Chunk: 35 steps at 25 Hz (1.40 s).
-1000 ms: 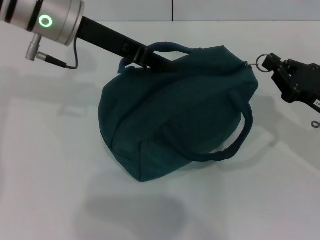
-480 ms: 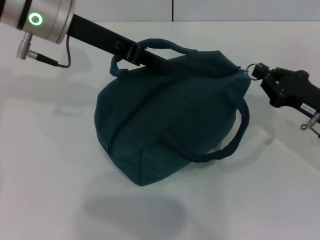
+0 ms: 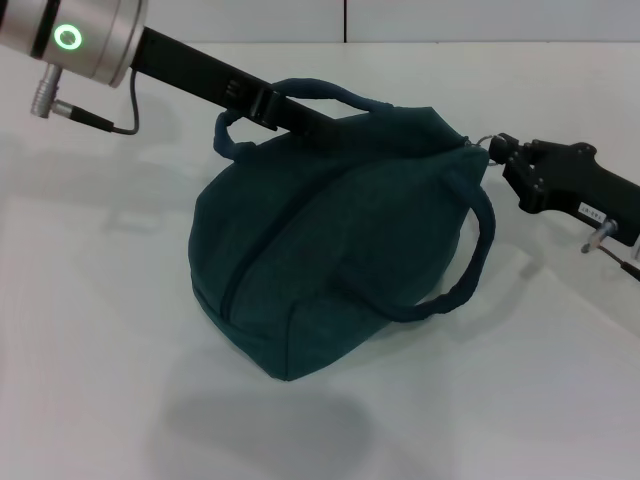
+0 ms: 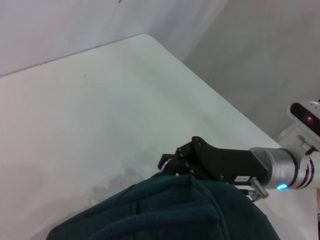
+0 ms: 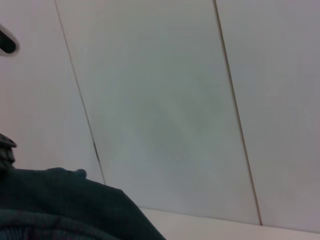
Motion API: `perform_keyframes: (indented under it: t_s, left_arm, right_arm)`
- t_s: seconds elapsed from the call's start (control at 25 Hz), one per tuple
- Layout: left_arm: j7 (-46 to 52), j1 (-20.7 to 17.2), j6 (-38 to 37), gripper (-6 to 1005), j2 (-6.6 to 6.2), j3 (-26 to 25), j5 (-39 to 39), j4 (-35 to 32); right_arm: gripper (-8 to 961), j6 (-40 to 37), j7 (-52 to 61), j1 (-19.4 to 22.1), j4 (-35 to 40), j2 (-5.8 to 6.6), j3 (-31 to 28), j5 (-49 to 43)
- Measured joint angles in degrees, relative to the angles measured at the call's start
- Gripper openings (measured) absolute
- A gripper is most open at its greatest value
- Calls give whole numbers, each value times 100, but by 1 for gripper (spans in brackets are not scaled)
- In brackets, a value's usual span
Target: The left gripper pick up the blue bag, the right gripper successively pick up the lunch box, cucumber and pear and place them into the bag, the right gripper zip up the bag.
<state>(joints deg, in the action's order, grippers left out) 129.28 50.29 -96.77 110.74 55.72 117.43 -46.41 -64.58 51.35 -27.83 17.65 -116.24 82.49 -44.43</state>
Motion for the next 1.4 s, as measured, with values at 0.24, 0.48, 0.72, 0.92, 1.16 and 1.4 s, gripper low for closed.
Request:
perform_keyframes:
  t_s: [0.24,0.48,0.72,0.92,1.16,1.4]
  left_arm:
    - [0,-34,0,50,0,0,-5,1]
    - [1,-54,0,50,-18,0,-10,1]
    - [0,-69,0,50,-26,-8,-16,0]
    - [0,-120,0,50,-45,-9,-17,1]
    - [0,-109,0,49,-49,-85,-20,1]
    - [-39,-141,0,48,-65,-145,-20,7]
  right_arm:
    - [15,199,-3,-137,-46,3,32,-26]
    - [15,363,-1,-162,-50,5,139,0]
    - [15,358,-34,-19,-24,5,109,312]
    - [15,279,-141,2,-20,5,126,377]
    - [16,655,-141,-100,-56,6,488,331]
    - [16,764,-187,-53,-17,5,609,351]
